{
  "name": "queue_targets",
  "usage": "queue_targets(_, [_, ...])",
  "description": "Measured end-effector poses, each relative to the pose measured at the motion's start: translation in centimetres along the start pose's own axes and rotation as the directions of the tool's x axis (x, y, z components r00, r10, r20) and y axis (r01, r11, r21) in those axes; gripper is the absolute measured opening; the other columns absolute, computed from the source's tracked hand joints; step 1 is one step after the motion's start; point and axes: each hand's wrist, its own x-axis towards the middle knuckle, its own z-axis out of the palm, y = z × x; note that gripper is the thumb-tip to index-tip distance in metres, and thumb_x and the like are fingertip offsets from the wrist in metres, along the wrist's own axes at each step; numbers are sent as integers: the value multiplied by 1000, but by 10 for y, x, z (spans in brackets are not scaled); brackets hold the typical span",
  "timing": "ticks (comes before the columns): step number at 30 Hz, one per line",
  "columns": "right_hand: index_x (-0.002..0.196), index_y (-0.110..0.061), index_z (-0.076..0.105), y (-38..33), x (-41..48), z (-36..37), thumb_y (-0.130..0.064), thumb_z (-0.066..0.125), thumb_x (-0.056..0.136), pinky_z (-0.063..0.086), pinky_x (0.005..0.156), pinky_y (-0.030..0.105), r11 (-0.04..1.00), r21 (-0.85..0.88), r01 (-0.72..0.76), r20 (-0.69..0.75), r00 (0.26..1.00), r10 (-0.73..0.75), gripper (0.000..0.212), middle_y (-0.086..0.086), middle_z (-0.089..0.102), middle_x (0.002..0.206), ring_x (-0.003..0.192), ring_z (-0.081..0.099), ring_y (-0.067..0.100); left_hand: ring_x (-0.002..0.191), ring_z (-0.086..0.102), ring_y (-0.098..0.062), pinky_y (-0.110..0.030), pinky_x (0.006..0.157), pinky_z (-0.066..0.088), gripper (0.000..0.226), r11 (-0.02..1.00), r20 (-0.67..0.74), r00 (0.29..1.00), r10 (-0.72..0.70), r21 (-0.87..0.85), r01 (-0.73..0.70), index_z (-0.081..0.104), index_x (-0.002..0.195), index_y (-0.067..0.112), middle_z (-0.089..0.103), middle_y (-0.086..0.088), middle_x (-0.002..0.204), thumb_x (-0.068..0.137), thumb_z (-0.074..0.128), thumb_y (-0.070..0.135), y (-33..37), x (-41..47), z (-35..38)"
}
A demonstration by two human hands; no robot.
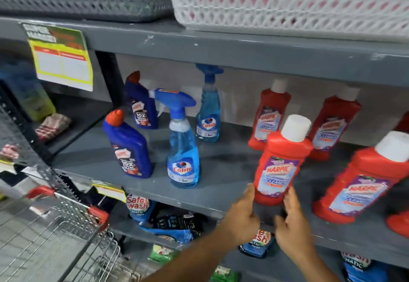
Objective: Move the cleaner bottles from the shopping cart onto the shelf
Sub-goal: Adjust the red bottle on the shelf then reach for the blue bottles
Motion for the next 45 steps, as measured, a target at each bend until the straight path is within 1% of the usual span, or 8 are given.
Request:
queue_targets(4, [129, -2, 48, -14, -26, 14, -5, 52, 63, 31, 105, 17, 982, -114, 148, -317, 932, -177, 66, 22, 49, 132, 117, 47, 10, 134, 39, -3, -12, 109, 30, 64, 985, -250, 961, 119, -93, -146, 41, 137, 20, 45, -5, 146, 78, 44, -4, -16, -40, -31])
queue_targets(9, [130, -9, 48, -52, -29, 96, 2, 45, 70, 29, 110, 18, 932, -124, 341, 71, 940, -335, 62, 13, 52, 132, 124, 46, 12, 138, 36, -20, -27, 113, 27, 71, 981, -701, 708, -86, -184, -63, 31, 141, 14, 34, -2, 150, 73, 45, 0, -71, -68, -107])
queue_targets(15, [150, -22, 21, -71, 5, 165, 9, 48, 75, 32, 109, 23, 994, -29, 106, 235, 967, -96, 86, -2, 42, 150, 135, 43, 11, 135, 42, -19, -36, 114, 33, 79, 991, -368, 927, -73, -134, 24, 23, 146, 20, 44, 0, 146, 75, 40, -10, -76, -37, -156])
queue_targets(20, [145, -39, 23, -64, 9, 172, 10, 50, 70, 37, 99, 12, 998, -46, 37, 148, 989, -30, 94, -21, 49, 137, 127, 51, 10, 122, 35, 11, 3, 101, 21, 80, 998, -310, 951, 8, -63, -30, 25, 139, 36, 42, 11, 140, 72, 39, -6, -87, -31, -161])
queue_targets(25, [131, -69, 16, -70, 6, 172, 11, 49, 73, 37, 101, 19, 998, -57, 30, 149, 989, -21, 104, -47, 40, 126, 121, 49, -3, 147, 17, -13, -22, 120, 15, 75, 999, -181, 983, -3, -52, -6, 10, 150, 11, 19, -5, 160, 82, 41, -1, -100, -34, -166])
queue_targets(31, [124, -20, 54, -97, -32, 179, -15, 54, 71, 42, 97, 16, 966, -124, 226, -292, 922, -253, 53, -21, 56, 125, 109, 53, -8, 126, 51, -13, -15, 100, 40, 62, 929, -559, 827, 62, -271, -253, 52, 121, 25, 56, 3, 134, 68, 43, -5, -116, -82, -192])
queue_targets(34, [123, -35, 57, -128, -49, 215, -17, 52, 79, 43, 96, 13, 919, -185, 347, -84, 927, -367, 48, -19, 64, 118, 110, 57, -5, 138, 38, -18, -26, 110, 35, 69, 931, -749, 662, -28, -261, -256, 46, 126, 21, 46, -5, 143, 63, 41, -7, -144, -91, -217])
queue_targets(45, [151, -34, 9, -181, -16, 327, 8, 46, 72, 39, 107, 31, 996, -77, 49, 297, 955, -24, 96, -14, 45, 142, 127, 48, 8, 122, 56, -5, -26, 104, 44, 86, 961, -449, 894, 6, -243, -128, 40, 135, 44, 61, 14, 130, 65, 34, -5, -180, -75, -323])
